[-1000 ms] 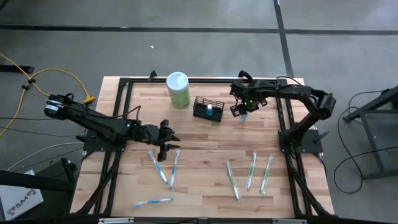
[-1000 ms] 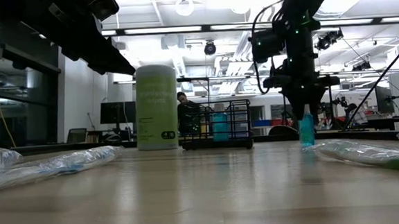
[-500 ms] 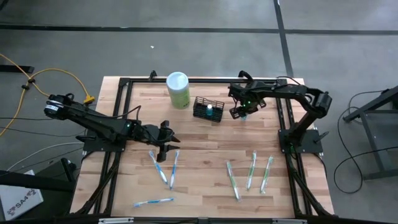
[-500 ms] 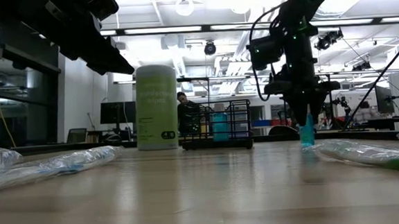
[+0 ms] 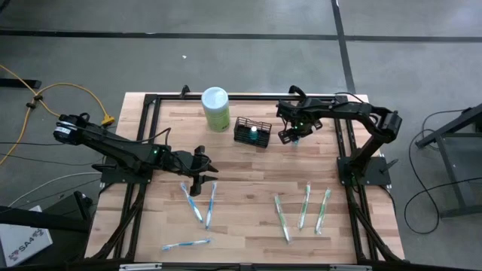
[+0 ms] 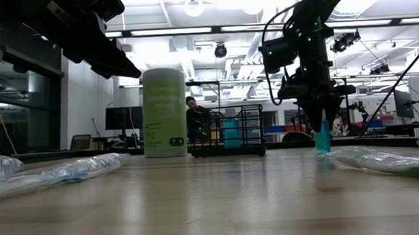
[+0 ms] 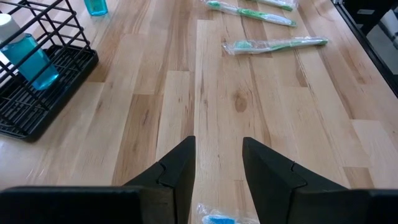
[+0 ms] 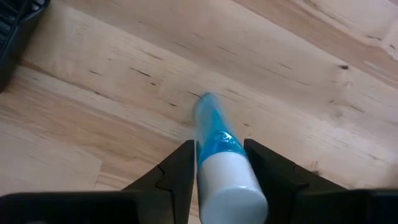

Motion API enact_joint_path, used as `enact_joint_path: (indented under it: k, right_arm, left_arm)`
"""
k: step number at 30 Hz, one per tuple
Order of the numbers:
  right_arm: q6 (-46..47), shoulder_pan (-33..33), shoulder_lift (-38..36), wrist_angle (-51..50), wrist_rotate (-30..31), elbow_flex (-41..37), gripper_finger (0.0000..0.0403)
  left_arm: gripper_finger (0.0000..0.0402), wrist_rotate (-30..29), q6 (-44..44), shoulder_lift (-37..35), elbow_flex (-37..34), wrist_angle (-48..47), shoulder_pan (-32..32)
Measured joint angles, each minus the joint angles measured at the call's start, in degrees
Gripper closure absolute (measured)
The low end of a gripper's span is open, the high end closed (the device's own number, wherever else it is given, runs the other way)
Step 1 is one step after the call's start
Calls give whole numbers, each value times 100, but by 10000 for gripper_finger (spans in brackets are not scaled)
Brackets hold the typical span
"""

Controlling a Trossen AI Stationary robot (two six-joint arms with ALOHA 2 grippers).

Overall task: Pick & Place toothbrushing station
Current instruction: Put the mouthwash into the mesh organizer

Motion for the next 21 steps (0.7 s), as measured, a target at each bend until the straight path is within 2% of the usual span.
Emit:
enact_joint_path:
  k: [10,21]
  right_arm:
    - [-1,0,-21,-22,-19,27,272]
    - [-99,0,-34,-470,4,533,272]
  left_arm:
    - [274,0,2,0,0,0,0]
    - [274,0,2,0,0,0,0]
